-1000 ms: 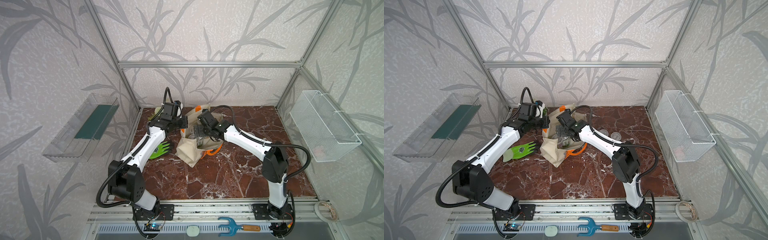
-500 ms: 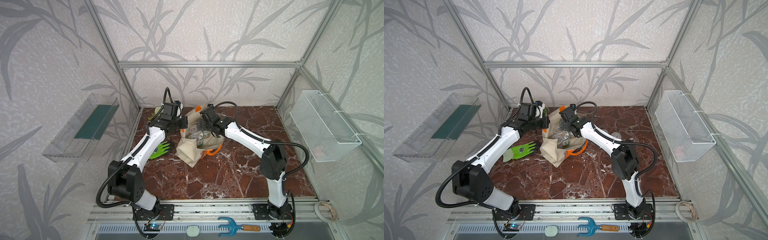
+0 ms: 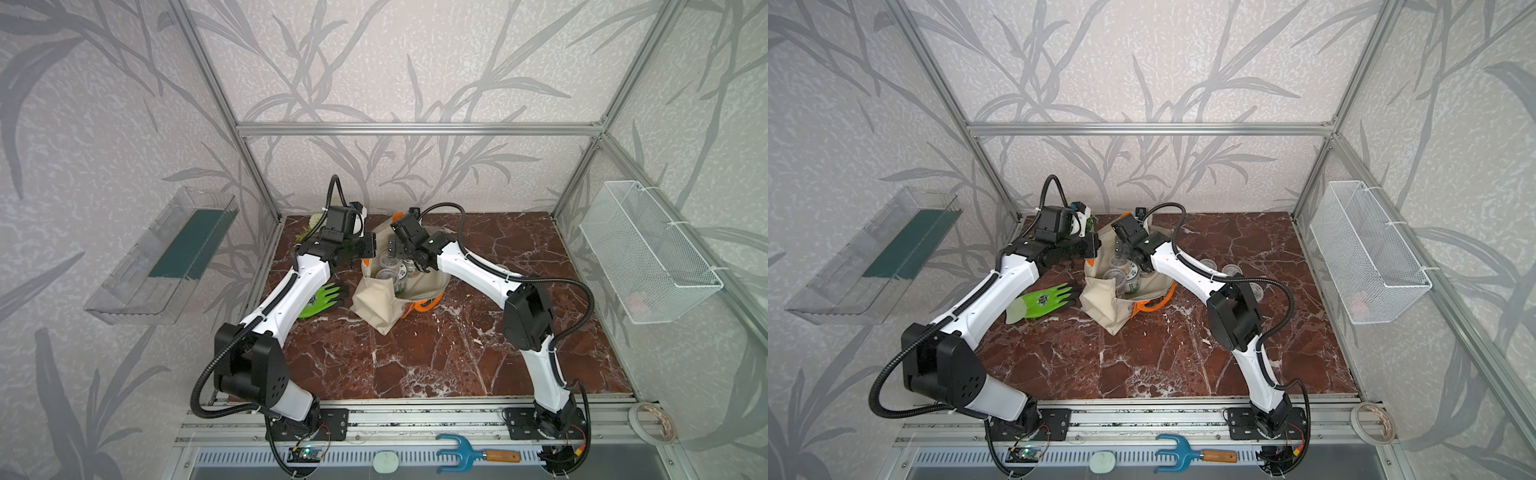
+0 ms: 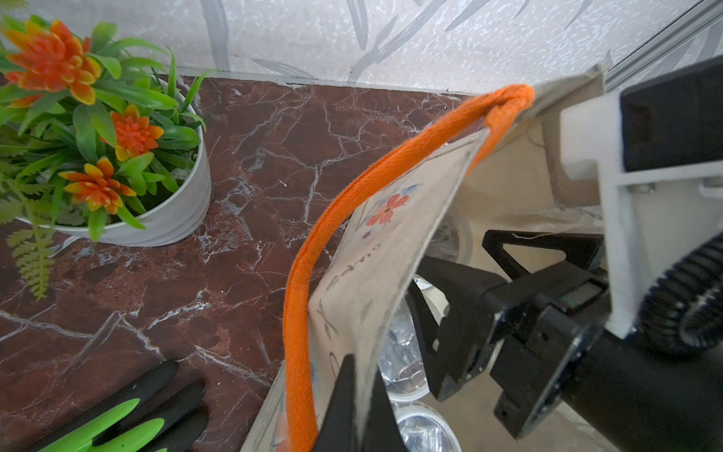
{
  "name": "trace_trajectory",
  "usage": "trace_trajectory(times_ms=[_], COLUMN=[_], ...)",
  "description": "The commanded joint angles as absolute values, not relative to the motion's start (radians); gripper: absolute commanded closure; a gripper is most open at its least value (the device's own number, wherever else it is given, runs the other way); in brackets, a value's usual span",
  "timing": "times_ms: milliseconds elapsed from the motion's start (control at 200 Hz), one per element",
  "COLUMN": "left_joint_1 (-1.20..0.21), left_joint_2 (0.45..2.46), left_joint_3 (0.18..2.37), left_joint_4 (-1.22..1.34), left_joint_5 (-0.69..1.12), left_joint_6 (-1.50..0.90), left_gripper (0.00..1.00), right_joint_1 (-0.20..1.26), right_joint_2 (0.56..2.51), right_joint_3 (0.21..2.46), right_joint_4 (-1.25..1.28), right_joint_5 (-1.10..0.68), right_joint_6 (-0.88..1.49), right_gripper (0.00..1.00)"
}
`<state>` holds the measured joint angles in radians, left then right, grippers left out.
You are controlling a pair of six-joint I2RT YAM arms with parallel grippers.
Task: Take out the seed jars from the canvas bag
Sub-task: Pick up the seed jar from the canvas bag.
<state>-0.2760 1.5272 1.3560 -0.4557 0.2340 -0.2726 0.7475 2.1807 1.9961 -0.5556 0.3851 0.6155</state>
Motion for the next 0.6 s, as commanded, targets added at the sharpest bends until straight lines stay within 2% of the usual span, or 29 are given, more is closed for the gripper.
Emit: trace_trajectory(times_ms=[0,260,490,595], left_joint_1=[-0.281,-0.281,-0.281,-0.281], left_joint_2=[1.485,1.484,1.479,1.479], left_joint_3=[1.35,1.348,1.347,1.347], left_joint_4=[-0.43,-0.429,-0.433,-0.431], left_joint_5=[0.24,0.242,0.242,0.241], left_joint_6=[-0.269,-0.27,-0.271,-0.271], left_gripper=[1.0,1.0,1.0,1.0], right_joint_1=[0.739,0.738,0.736,0.736], right_joint_2=[2.207,2.249,2.273,2.275], right_joint_3=[2.033,2.078,2.094,2.094], right_joint_4=[-0.577,-0.591,-0.601,-0.597], right_joint_5=[0.402,0.397,0.389,0.38], right_joint_6=[0.627,0.623,0.623,0.624], right_gripper=[0.0,0.05,0.17,0.26])
